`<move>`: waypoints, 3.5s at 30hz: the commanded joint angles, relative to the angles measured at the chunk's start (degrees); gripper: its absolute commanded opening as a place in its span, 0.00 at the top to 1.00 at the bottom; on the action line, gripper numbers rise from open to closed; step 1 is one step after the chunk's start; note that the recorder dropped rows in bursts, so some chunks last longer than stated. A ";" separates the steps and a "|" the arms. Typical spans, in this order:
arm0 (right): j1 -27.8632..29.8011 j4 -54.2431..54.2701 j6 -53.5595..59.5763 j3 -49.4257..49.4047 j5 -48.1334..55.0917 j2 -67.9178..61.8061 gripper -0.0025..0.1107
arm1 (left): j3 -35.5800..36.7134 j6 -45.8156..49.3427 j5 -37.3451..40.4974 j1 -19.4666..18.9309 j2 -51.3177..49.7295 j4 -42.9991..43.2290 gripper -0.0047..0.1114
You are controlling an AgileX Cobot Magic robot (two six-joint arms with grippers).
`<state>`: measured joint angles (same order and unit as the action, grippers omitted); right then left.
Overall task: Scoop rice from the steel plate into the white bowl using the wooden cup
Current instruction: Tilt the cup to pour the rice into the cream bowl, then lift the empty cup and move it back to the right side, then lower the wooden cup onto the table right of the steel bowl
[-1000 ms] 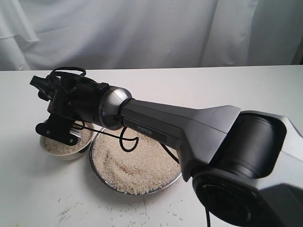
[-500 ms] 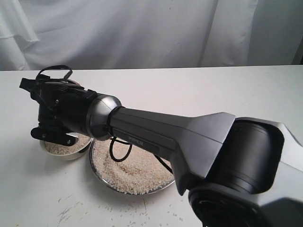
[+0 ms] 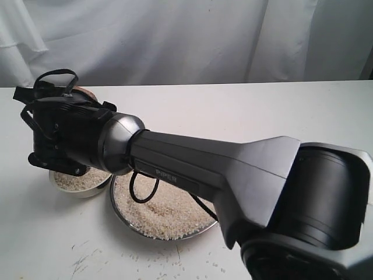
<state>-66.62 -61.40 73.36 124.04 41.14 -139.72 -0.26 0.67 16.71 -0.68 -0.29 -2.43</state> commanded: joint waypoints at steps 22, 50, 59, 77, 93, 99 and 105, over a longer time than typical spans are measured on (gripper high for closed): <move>29.62 101.87 -5.75 -2.67 -5.90 7.23 0.98 | 0.26 -0.18 -0.36 0.09 0.29 -0.04 0.96; 37.20 106.20 -6.46 -19.27 -13.01 13.53 0.98 | 0.26 -0.18 -0.36 0.09 0.29 -0.04 0.96; 36.97 74.00 -44.33 -19.27 -22.85 17.57 0.98 | 0.26 -0.18 -0.36 0.09 0.29 -0.04 0.96; 37.72 51.19 -77.81 -42.88 -56.35 28.86 0.98 | 0.26 -0.18 -0.36 0.09 0.29 -0.04 0.96; 45.99 49.78 -81.89 -79.73 -100.91 27.72 0.98 | 0.26 -0.18 -0.36 0.09 0.29 -0.04 0.96; 46.22 46.03 -83.45 -81.04 -102.36 22.30 0.98 | 0.26 -0.18 -0.36 0.09 0.29 -0.04 0.96; 46.22 41.25 -84.55 -81.28 -101.59 18.78 0.98 | 0.26 -0.18 -0.36 0.09 0.29 -0.04 0.96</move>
<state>-20.60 -18.25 -10.31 43.17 -59.67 -120.34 -0.26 0.67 16.71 -0.68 -0.29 -2.43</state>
